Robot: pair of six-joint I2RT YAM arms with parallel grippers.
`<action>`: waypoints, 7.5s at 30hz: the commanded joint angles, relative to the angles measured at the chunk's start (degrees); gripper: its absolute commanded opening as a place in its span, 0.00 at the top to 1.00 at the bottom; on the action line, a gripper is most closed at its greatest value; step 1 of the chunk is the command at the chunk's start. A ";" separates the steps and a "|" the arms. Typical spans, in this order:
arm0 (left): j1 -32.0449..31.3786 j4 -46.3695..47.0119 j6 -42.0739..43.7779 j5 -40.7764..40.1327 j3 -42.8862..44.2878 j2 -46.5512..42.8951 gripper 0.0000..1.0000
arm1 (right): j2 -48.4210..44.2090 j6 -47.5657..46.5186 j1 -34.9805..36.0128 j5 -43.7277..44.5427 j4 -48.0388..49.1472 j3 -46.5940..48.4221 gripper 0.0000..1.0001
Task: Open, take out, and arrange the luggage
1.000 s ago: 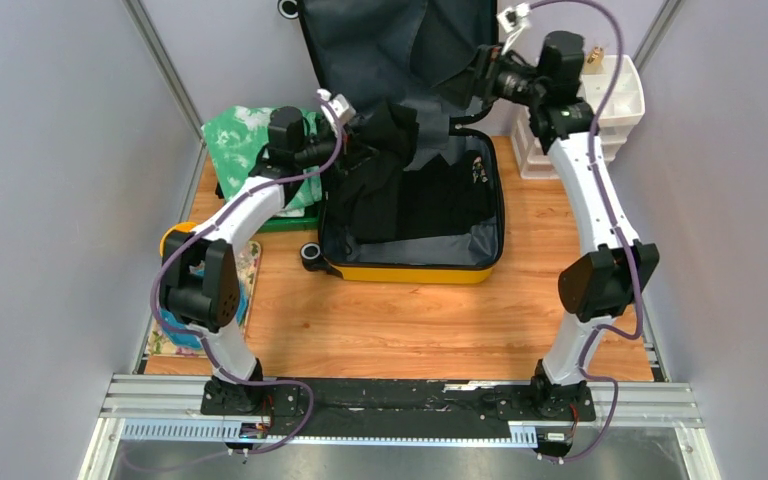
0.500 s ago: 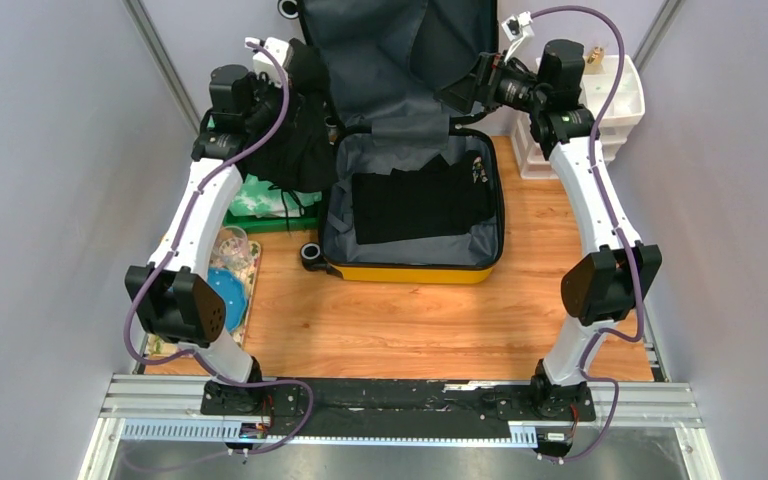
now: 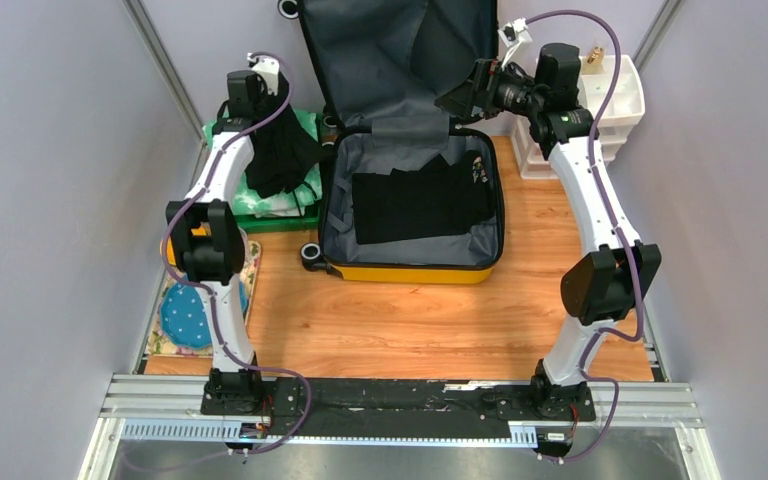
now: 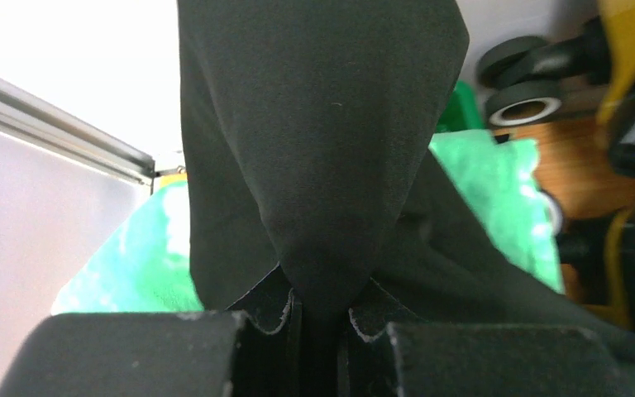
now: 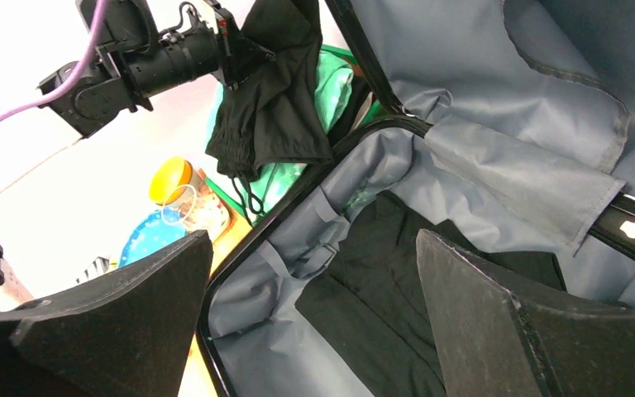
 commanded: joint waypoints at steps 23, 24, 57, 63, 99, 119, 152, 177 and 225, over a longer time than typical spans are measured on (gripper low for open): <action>3.30 -5.53 7.04 5.23 -6.47 -18.98 1.00 | 0.34 -3.41 0.82 0.35 -2.51 -1.48 0.02; 3.30 -5.80 7.39 5.06 -6.64 -19.59 1.00 | 0.17 -3.41 0.91 0.26 -2.60 -1.65 0.02; 11.64 2.71 -9.55 28.26 0.48 -9.21 0.19 | 1.66 -4.47 2.05 1.67 -4.01 -0.60 0.02; 12.70 10.62 -13.25 30.98 -6.46 -12.83 0.22 | 1.57 -4.38 2.05 1.23 -4.01 -1.04 0.02; 16.31 -0.18 -14.05 27.29 -8.04 -14.76 0.21 | 25.56 -37.07 26.84 20.30 -20.09 6.43 0.04; 16.39 1.22 -15.81 28.96 -11.92 -16.52 0.20 | 32.16 -44.28 31.06 28.82 -19.04 5.81 0.53; 16.39 3.86 -16.95 32.04 -12.45 -15.82 0.20 | 8.71 -19.59 15.95 29.25 -12.45 -5.50 1.00; 16.31 2.11 -15.02 31.69 -10.69 -15.55 0.19 | -0.44 -30.37 15.13 57.91 -16.59 -17.03 0.41; 16.39 1.93 -13.61 31.33 -14.03 -18.19 0.18 | 19.77 -23.72 22.88 32.78 -9.72 -1.30 1.00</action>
